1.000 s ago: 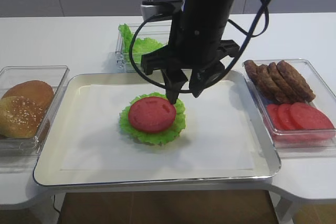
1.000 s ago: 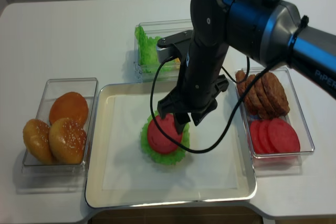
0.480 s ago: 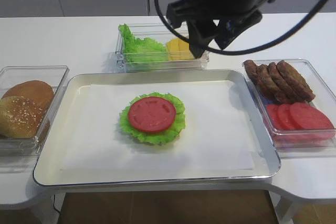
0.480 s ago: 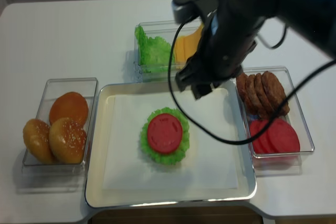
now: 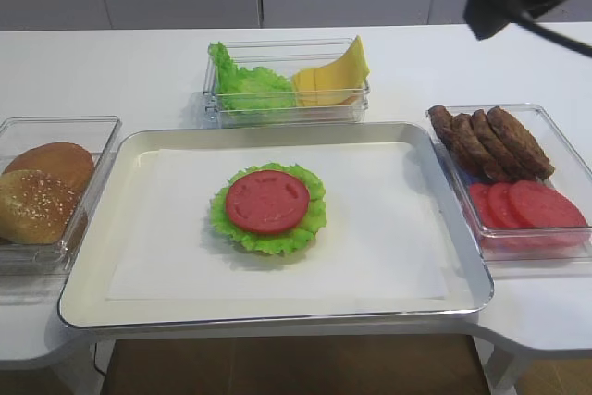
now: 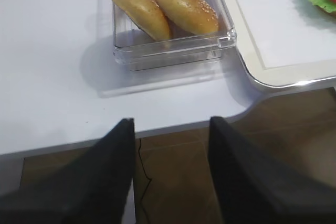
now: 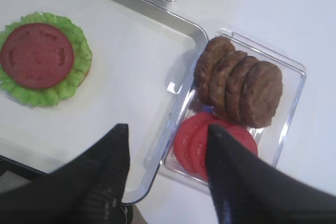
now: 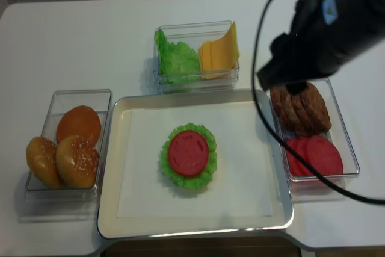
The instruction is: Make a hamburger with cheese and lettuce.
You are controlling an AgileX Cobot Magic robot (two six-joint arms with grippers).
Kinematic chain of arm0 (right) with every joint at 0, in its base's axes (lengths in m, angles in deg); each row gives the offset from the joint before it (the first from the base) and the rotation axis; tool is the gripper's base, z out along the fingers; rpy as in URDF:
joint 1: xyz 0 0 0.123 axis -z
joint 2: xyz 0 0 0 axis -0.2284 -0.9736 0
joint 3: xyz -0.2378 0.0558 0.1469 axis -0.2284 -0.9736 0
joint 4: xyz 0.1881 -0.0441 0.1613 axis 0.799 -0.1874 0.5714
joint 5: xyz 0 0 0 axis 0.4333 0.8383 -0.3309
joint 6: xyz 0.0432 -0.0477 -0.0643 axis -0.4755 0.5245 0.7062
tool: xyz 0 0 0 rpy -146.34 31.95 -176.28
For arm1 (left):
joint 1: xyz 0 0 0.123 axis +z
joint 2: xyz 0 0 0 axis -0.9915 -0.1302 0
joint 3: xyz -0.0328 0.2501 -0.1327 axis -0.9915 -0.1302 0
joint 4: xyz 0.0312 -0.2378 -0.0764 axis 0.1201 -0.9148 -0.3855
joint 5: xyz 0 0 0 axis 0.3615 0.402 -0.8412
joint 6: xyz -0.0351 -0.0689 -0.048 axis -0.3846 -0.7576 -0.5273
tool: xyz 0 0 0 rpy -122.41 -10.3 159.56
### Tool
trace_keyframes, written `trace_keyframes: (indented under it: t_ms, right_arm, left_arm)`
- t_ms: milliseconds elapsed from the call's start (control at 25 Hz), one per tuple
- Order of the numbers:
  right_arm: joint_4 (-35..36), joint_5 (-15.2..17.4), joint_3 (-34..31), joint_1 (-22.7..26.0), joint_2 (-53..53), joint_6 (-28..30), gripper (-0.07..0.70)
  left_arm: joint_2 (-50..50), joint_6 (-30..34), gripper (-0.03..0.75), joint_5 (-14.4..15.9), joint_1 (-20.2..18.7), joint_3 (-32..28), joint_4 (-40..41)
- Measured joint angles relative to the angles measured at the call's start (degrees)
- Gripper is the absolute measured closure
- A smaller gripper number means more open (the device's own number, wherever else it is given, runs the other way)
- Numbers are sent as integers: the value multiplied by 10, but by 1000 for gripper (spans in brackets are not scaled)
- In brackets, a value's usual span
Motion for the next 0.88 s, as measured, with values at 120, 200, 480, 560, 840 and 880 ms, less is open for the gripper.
trace_keyframes:
  t_ms: [120,200,480,560,840,880]
  right_arm:
    - [-6,1,-34,0,68,-22,259]
    - [-6,3,-56,1,114,-34,259]
    - [-6,8,-125,104,275,-45,260]
    - [-6,10,-148,137,321,-45,260]
    - [16,14,-256,228,463,-44,260]
    - [23,14,-273,240,479,-39,260]
  left_arm:
    - [0,0,373,0,0,0,0]
    - [0,0,373,0,0,0,0]
    - [0,0,373,0,0,0,0]
    - [0,0,373,0,0,0,0]
    - [0,0,373,0,0,0,0]
    - [0,0,373,0,0,0,0]
